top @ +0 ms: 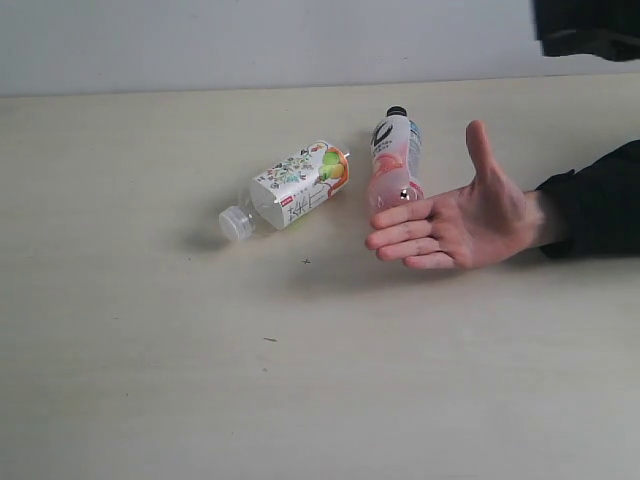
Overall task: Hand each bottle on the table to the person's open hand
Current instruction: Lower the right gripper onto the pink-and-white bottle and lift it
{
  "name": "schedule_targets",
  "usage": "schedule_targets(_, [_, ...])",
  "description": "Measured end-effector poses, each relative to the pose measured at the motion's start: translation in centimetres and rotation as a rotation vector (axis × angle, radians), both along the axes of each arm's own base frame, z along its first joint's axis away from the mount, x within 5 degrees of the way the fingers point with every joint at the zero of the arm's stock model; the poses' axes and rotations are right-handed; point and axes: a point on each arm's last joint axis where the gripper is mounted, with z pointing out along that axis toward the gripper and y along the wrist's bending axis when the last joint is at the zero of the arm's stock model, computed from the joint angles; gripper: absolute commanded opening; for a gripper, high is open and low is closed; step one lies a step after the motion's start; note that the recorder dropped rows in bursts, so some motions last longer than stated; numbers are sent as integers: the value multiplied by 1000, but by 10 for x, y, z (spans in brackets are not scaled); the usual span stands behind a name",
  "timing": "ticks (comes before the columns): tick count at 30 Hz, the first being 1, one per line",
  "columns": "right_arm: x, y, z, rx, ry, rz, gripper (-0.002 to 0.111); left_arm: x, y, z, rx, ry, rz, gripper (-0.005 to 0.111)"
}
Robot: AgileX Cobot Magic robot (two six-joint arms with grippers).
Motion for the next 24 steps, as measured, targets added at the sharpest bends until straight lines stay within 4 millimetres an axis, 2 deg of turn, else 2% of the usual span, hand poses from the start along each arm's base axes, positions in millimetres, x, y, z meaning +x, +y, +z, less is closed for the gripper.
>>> schedule_targets(4, [65, 28, -10, -73, 172, -1, 51, 0, 0, 0, 0, 0, 0, 1])
schedule_targets(8, [121, 52, -34, -94, 223, -8, 60, 0, 0, 0, 0, 0, 0, 1])
schedule_targets(14, [169, 69, -69, -124, 289, -83, 71, 0, 0, 0, 0, 0, 0, 1])
schedule_targets(18, [196, 68, -90, -204, 363, -154, 72, 0, 0, 0, 0, 0, 0, 1])
schedule_targets(19, [209, 66, -96, -211, 387, -182, 72, 0, 0, 0, 0, 0, 0, 1])
schedule_targets(24, [243, 75, -111, -182, 435, -203, 82, 0, 0, 0, 0, 0, 0, 1])
